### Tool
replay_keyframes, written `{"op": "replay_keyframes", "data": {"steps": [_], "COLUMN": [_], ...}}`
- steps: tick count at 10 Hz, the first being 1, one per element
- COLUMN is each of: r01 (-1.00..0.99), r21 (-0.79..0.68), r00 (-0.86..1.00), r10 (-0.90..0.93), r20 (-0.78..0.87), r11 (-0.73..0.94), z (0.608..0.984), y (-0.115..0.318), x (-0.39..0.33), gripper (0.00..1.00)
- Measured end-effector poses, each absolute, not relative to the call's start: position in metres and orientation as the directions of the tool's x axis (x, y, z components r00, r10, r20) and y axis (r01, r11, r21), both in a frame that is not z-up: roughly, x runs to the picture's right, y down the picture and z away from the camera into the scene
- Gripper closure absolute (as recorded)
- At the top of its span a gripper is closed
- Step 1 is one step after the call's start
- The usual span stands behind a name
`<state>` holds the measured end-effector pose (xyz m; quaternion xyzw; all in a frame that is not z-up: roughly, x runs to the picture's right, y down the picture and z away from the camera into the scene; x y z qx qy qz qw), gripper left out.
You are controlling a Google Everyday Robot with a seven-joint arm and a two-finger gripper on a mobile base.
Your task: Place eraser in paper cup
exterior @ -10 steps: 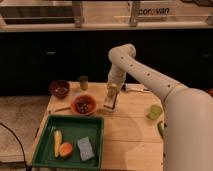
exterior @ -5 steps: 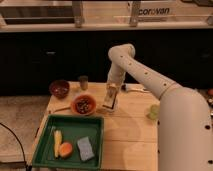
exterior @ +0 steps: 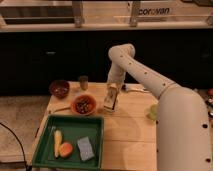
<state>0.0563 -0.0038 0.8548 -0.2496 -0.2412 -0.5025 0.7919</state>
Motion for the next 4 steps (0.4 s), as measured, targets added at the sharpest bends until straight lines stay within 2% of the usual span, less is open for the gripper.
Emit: {"op": "replay_keyframes", "data": {"steps": [4], "r01": [0.915], "r21": [-0.155], "r00": [0.382], "r10": [-0.673], "r20": [0.633], "r11": [0.374], "z": [0.8550], "y": [-0.0032], "x": [0.0583], "gripper": [0.20]}}
